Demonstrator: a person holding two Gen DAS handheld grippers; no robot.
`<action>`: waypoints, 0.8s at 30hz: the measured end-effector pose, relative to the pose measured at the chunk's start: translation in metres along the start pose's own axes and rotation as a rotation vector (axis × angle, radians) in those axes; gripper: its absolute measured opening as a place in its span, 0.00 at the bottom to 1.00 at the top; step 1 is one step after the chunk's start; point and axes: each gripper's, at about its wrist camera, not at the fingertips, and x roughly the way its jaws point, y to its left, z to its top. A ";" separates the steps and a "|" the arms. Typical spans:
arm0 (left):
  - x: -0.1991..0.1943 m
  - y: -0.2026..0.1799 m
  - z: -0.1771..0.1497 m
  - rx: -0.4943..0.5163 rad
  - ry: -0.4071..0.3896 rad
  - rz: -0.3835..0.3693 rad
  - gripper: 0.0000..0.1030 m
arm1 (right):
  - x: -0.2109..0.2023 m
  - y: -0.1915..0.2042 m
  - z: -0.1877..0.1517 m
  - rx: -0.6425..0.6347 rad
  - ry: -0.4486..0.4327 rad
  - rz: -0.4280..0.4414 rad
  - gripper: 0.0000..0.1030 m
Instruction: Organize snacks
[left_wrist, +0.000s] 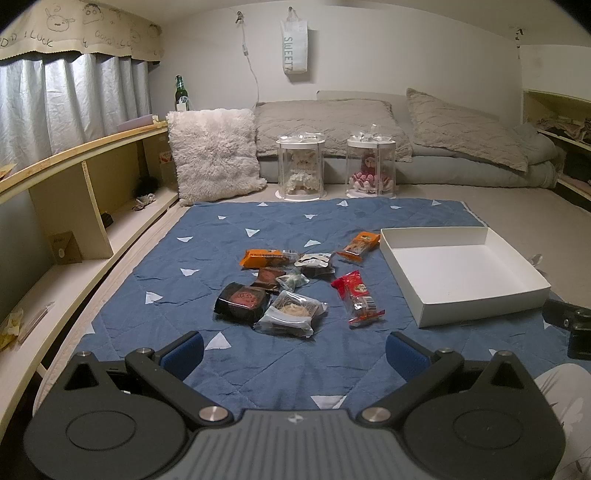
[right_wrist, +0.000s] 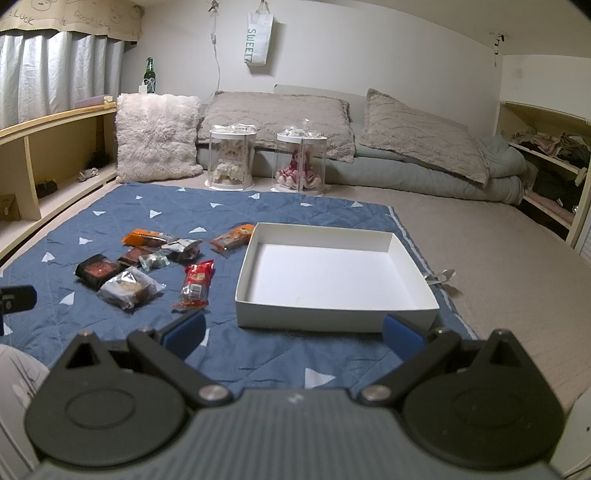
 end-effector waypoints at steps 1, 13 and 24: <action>0.000 0.000 0.000 0.000 0.000 0.000 1.00 | 0.000 0.000 0.000 0.000 0.000 0.000 1.00; 0.003 -0.002 -0.002 -0.001 0.009 0.002 1.00 | 0.003 0.000 -0.001 0.004 0.010 0.002 1.00; 0.043 0.003 -0.004 -0.036 0.070 0.008 1.00 | 0.036 0.013 0.000 -0.012 0.058 0.032 1.00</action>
